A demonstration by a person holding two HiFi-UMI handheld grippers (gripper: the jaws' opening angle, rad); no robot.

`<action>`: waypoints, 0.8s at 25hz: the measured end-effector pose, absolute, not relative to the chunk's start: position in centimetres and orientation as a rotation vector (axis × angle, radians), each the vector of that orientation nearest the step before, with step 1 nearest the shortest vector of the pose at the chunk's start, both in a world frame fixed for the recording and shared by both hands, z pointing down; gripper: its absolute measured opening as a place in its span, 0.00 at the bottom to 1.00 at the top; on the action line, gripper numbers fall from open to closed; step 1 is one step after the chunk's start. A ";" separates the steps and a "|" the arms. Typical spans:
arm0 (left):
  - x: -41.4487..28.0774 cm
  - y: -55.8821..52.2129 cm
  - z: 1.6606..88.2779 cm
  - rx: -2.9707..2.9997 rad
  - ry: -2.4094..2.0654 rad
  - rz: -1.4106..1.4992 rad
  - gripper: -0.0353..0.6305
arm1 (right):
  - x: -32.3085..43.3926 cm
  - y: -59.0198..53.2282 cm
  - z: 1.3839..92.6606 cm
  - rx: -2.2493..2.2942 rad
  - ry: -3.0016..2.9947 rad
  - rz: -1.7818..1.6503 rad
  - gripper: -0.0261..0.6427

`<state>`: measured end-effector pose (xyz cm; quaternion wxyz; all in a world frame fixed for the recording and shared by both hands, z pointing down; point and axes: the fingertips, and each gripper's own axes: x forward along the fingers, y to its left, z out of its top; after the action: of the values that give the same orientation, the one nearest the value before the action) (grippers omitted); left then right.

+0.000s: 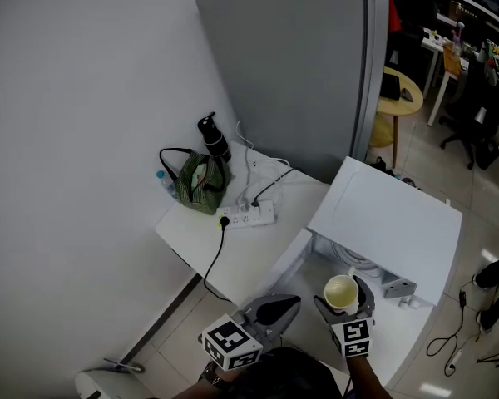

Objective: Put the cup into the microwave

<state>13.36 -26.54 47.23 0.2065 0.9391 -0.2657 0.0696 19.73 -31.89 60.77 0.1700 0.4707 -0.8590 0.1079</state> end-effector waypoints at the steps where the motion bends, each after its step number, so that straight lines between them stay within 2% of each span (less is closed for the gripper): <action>1: 13.4 -26.5 47.4 2.612 -0.752 0.201 0.06 | 20.2 -32.6 62.4 1.348 -2.415 0.319 0.73; 8: 14.0 -26.6 49.3 2.648 -0.894 0.369 0.06 | 25.3 -40.4 68.8 1.570 -2.246 0.317 0.73; 18: 15.5 -26.1 45.7 2.860 -1.000 0.057 0.06 | 29.9 -45.4 74.1 1.852 -2.090 0.455 0.73; 20: 15.4 -26.4 46.1 2.858 -1.073 0.079 0.06 | 30.3 -46.0 74.2 1.868 -2.081 0.430 0.73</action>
<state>15.36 -26.39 46.09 0.0438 0.9350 -0.3509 0.0260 30.25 -46.00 74.18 0.1556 0.6522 -0.7265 0.1503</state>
